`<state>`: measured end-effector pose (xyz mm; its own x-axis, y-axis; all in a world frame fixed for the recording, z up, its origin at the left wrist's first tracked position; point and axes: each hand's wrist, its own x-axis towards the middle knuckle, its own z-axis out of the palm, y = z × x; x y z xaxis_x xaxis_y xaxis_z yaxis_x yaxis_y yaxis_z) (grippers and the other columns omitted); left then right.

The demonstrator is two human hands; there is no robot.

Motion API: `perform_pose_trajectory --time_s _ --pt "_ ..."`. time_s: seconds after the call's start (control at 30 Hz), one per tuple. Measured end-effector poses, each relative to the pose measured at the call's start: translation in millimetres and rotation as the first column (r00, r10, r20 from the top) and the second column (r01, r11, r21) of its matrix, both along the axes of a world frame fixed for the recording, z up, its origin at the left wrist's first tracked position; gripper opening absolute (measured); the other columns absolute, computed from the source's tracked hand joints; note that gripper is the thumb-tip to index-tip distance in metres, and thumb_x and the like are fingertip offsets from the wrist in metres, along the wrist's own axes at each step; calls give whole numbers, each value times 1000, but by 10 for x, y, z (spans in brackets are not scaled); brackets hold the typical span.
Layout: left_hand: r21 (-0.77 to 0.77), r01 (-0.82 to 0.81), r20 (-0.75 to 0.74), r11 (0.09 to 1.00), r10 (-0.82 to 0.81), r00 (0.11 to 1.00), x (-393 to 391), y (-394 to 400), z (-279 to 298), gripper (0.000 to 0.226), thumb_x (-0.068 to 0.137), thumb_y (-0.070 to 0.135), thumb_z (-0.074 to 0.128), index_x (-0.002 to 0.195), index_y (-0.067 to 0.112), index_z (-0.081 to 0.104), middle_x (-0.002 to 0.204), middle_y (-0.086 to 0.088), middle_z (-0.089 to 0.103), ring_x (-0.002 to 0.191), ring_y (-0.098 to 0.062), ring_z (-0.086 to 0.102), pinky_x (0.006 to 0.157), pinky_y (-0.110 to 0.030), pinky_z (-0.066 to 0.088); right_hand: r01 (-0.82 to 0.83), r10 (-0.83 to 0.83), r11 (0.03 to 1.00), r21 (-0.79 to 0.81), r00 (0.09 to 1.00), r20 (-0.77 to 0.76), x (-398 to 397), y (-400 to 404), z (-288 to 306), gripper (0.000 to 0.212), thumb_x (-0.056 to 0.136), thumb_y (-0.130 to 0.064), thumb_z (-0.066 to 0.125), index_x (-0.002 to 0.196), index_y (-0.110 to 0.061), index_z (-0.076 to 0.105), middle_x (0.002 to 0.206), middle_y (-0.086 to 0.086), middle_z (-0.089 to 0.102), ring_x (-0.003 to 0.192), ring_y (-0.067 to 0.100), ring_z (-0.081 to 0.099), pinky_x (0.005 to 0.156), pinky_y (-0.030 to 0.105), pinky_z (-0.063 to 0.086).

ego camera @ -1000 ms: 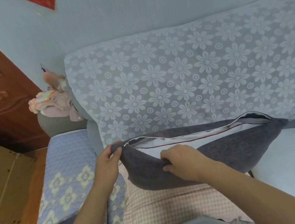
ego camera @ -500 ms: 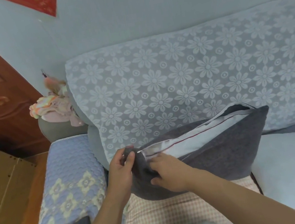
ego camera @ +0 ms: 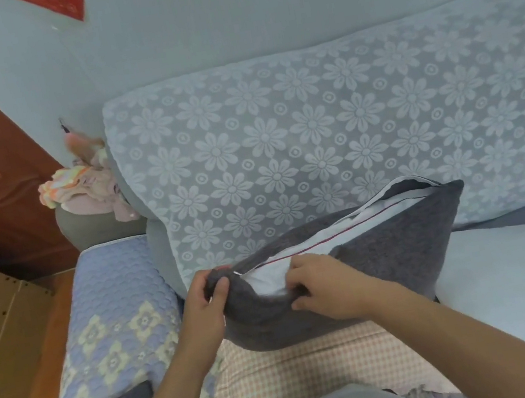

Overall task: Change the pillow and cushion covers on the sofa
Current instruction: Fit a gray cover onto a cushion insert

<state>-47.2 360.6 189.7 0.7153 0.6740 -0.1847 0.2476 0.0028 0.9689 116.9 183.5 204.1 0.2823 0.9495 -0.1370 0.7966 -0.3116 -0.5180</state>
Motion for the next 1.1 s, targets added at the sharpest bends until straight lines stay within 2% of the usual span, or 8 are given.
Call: perform_pose_trajectory --time_s 0.13,0.23,0.37,0.43,0.6,0.8,0.93,1.1 --pt "-17 -74 68 997 75 995 -84 -68 -53 9 104 8 51 108 8 59 121 5 71 115 -6 63 95 -27 48 131 -62 955 -266 966 252 427 -618 16 26 91 -43 63 113 -32 57 110 -11 55 119 15 49 118 41 17" --pt "-25 -163 78 986 165 983 -73 -137 -72 11 105 11 50 108 2 54 102 -2 67 97 -10 63 80 -17 51 261 -140 929 -264 905 402 724 -781 122 23 91 -48 62 109 -34 63 108 -9 59 119 17 48 112 42 23" --pt "-56 -265 138 963 271 953 -19 -211 -29 8 106 13 48 105 6 52 94 3 61 87 -2 59 82 -20 47 473 -470 858 202 880 -65 823 -846 171 17 85 -16 76 80 -22 60 89 -2 58 89 16 54 82 28 42" --pt "-47 -269 163 962 273 948 -6 -248 -15 6 106 11 47 102 9 51 92 3 60 84 2 58 82 -19 46 624 -594 770 129 776 -211 821 -811 91 23 85 -12 73 78 -19 52 81 -1 59 78 17 55 69 26 41" --pt "-31 -271 150 962 273 950 -30 -359 -20 5 104 7 50 106 11 53 98 0 64 92 -7 60 85 -22 47 756 -738 635 158 533 413 623 -481 -178 18 85 -22 70 94 -11 59 97 12 59 95 35 53 81 46 43" --pt "131 -283 71 950 276 959 -203 -315 56 26 102 5 55 114 25 67 113 4 69 108 -11 65 91 -30 53 311 -354 890 332 932 75 -404 274 79 12 92 -29 64 93 -17 61 91 1 57 91 22 49 82 36 44" --pt "227 -226 66 947 217 974 -333 -349 173 28 99 1 58 103 27 67 99 15 72 96 -4 68 81 -14 52 210 -208 941 267 978 -37 -784 620 119 28 94 -37 60 117 -21 60 106 2 58 104 21 50 88 35 45" --pt "316 -192 63 929 182 981 -419 -335 225 30 95 -1 63 97 29 68 97 17 70 95 -5 67 79 -11 51 237 -240 892 385 970 -39 -817 711 159 12 91 -25 64 93 -18 73 84 1 60 85 22 56 70 36 45"
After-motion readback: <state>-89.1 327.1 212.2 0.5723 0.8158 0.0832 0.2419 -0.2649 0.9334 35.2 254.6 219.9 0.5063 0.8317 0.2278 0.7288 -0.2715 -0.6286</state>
